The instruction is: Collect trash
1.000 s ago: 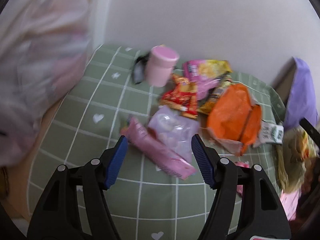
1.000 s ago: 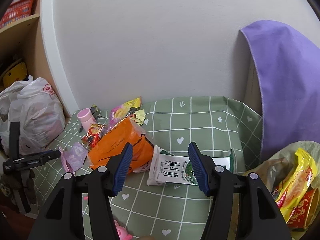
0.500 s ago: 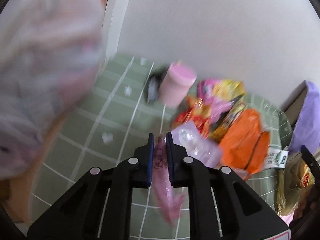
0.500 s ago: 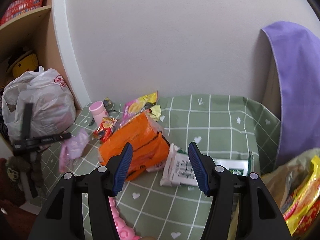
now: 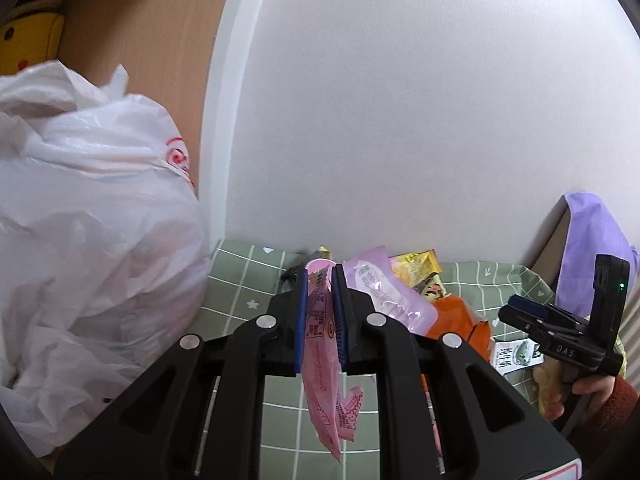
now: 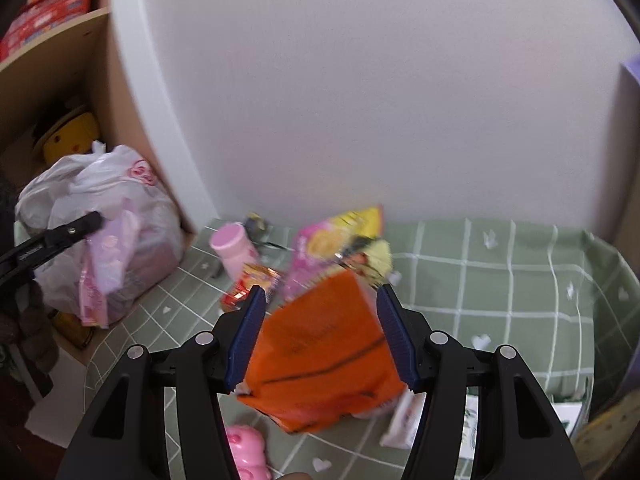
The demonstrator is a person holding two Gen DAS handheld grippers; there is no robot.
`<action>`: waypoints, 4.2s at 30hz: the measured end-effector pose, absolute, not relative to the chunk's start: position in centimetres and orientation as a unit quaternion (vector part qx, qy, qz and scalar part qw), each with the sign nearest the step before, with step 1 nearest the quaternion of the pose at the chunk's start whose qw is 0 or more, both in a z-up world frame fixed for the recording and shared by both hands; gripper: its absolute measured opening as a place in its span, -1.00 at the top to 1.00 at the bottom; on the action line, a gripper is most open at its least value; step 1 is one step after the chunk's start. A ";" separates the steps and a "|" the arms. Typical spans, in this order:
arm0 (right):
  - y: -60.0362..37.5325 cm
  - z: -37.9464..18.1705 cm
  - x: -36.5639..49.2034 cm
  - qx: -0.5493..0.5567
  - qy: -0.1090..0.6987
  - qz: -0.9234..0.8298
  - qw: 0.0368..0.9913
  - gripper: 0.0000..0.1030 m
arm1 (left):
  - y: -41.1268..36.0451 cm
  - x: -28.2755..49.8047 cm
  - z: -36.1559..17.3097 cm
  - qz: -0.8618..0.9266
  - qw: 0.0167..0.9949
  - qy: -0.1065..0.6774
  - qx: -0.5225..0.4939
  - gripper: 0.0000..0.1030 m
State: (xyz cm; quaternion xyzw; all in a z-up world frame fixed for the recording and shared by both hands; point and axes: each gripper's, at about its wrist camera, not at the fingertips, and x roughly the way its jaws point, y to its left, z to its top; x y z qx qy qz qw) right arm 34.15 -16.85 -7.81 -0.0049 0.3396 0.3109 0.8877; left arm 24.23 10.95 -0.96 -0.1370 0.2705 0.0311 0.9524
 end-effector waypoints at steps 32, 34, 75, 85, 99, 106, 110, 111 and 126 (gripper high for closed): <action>-0.5 -17.5 33.1 -0.143 0.478 0.436 0.749 0.45 | 15.4 20.3 -5.8 0.086 0.915 0.354 -0.173 0.06; -0.2 -17.5 32.3 -0.163 0.471 0.440 0.747 0.49 | 15.4 20.7 -5.9 0.085 0.914 0.356 -0.178 0.06; -4.2 -12.5 30.1 -0.114 0.419 0.433 0.790 0.93 | 15.7 23.1 -7.3 0.041 0.915 0.366 -0.166 -0.02; -10.5 -8.7 32.5 -0.082 0.375 0.363 0.849 0.93 | 14.0 34.9 -10.2 0.023 0.881 0.462 -0.104 -0.01; -14.7 -8.1 32.7 -0.061 0.369 0.316 0.872 0.93 | 13.6 36.7 -10.0 0.042 0.880 0.462 -0.100 0.66; -16.1 -5.2 32.0 -0.045 0.334 0.298 0.893 0.93 | 12.3 31.9 -1.2 0.012 0.933 0.331 -0.141 0.66; -17.9 -2.9 31.1 -0.039 0.304 0.276 0.911 0.93 | 10.6 31.8 3.1 -0.024 0.950 0.278 -0.140 0.66; -18.6 -2.1 30.8 -0.038 0.295 0.266 0.917 0.93 | 9.8 31.8 4.3 -0.039 0.954 0.263 -0.139 0.66; -30.8 5.4 24.3 -0.013 0.200 0.080 0.976 0.92 | -5.0 33.3 12.3 -0.261 0.948 0.156 -0.100 0.66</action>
